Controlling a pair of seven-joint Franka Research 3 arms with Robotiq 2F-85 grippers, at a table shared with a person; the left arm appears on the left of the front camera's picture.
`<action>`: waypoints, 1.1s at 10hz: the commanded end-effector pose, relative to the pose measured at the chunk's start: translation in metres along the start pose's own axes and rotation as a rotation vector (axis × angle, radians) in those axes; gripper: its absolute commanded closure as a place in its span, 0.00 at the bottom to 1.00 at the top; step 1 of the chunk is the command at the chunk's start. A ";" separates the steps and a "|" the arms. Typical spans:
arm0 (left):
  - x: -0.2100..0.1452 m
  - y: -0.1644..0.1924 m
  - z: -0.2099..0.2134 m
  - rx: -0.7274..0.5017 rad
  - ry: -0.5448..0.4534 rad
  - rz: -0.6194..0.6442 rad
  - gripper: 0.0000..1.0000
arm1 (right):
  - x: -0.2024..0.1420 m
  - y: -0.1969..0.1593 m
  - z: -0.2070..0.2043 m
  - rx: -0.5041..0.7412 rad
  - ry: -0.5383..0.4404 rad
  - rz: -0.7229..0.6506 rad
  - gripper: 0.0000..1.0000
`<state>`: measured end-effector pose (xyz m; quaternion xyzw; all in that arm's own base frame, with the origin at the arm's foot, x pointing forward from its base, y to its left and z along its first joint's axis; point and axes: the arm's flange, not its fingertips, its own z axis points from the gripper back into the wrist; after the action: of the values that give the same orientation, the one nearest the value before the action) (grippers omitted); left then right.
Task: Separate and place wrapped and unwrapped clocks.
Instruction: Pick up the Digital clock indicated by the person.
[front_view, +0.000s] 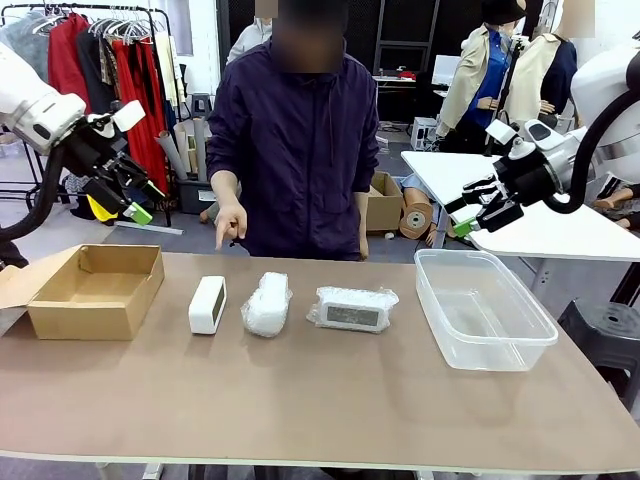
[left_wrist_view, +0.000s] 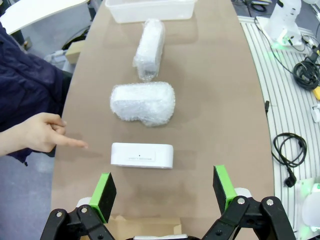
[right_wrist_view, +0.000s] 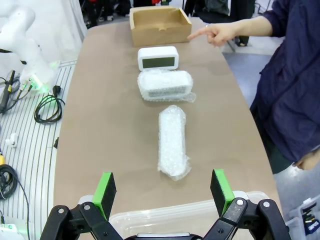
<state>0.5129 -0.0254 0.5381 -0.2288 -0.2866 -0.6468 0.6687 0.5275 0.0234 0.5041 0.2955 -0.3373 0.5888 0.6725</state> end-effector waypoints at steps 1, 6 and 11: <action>-0.001 -0.001 0.003 -0.004 -0.005 -0.012 0.00 | 0.001 0.001 0.001 0.001 0.005 0.005 0.00; -0.001 -0.001 0.003 -0.004 -0.005 -0.012 0.00 | 0.001 0.001 0.001 0.001 0.005 0.005 0.00; -0.001 -0.001 0.003 -0.004 -0.005 -0.012 0.00 | 0.001 0.001 0.001 0.001 0.005 0.005 0.00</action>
<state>0.5129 -0.0254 0.5381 -0.2288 -0.2866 -0.6469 0.6686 0.5275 0.0234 0.5041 0.2955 -0.3373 0.5888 0.6725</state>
